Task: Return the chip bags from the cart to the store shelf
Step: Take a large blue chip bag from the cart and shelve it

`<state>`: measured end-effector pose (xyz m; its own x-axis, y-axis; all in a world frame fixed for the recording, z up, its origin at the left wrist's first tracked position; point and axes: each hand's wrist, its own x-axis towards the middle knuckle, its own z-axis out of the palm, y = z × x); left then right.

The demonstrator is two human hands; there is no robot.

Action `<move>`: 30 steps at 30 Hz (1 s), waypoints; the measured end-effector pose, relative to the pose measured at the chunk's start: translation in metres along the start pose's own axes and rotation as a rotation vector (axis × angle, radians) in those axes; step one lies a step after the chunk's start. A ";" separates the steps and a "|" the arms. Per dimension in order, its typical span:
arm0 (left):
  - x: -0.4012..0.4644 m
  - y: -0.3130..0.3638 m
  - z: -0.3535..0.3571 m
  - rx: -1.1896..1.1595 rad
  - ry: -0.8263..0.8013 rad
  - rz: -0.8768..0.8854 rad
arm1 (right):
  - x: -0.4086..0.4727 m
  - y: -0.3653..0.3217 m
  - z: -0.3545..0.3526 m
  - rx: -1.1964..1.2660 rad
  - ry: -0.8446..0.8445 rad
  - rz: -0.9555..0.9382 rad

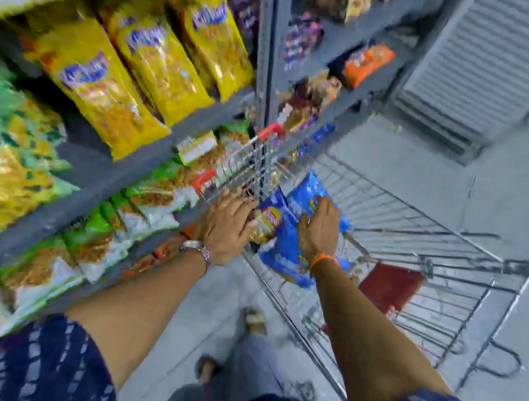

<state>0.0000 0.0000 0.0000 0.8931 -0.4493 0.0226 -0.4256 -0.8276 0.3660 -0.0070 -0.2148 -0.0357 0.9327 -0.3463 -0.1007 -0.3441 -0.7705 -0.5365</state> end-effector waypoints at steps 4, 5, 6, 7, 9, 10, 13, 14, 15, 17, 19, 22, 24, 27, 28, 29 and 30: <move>-0.006 -0.019 0.045 -0.020 -0.124 -0.012 | -0.007 0.048 0.036 -0.240 -0.230 0.059; -0.008 -0.023 0.056 -0.016 -0.137 -0.006 | -0.006 0.057 0.044 -0.289 -0.287 0.051; -0.010 -0.026 0.064 -0.008 -0.149 -0.001 | -0.003 0.064 0.051 -0.331 -0.339 0.036; -0.010 -0.028 0.071 0.018 -0.138 0.008 | 0.002 0.069 0.057 -0.357 -0.375 0.020; -0.012 -0.031 0.080 0.067 -0.117 0.009 | 0.011 0.073 0.066 -0.390 -0.457 0.017; -0.012 -0.032 0.082 0.075 -0.116 0.004 | 0.016 0.076 0.070 -0.402 -0.494 0.015; -0.012 -0.035 0.086 0.070 -0.085 0.039 | 0.031 0.090 0.073 -0.398 -0.476 0.005; -0.011 -0.036 0.086 0.063 -0.072 0.047 | 0.032 0.095 0.070 -0.386 -0.421 0.029; -0.011 -0.035 0.086 0.050 -0.054 0.054 | 0.030 0.102 0.066 -0.355 -0.326 0.077; -0.011 -0.034 0.089 0.016 -0.015 0.044 | 0.019 0.116 0.057 -0.219 -0.098 0.235; -0.012 -0.033 0.092 -0.013 0.048 0.048 | -0.001 0.127 0.058 -0.006 0.091 0.400; -0.012 -0.034 0.100 -0.061 0.118 0.040 | -0.018 0.128 0.079 0.615 0.241 0.630; -0.012 -0.038 0.102 -0.072 0.149 0.059 | -0.021 0.124 0.094 0.917 0.197 0.714; -0.014 -0.039 0.101 -0.054 0.149 0.098 | -0.016 0.126 0.108 0.993 0.141 0.743; -0.013 -0.039 0.100 -0.040 0.136 0.097 | -0.012 0.127 0.111 1.007 0.127 0.745; -0.011 -0.038 0.100 -0.035 0.126 0.094 | -0.007 0.129 0.113 1.005 0.108 0.737; -0.010 -0.038 0.099 -0.033 0.119 0.089 | -0.004 0.130 0.114 0.990 0.089 0.739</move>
<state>-0.0072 0.0029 -0.1062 0.8637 -0.4759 0.1660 -0.5009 -0.7738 0.3877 -0.0430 -0.2524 -0.2006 0.5261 -0.5906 -0.6119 -0.5184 0.3477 -0.7812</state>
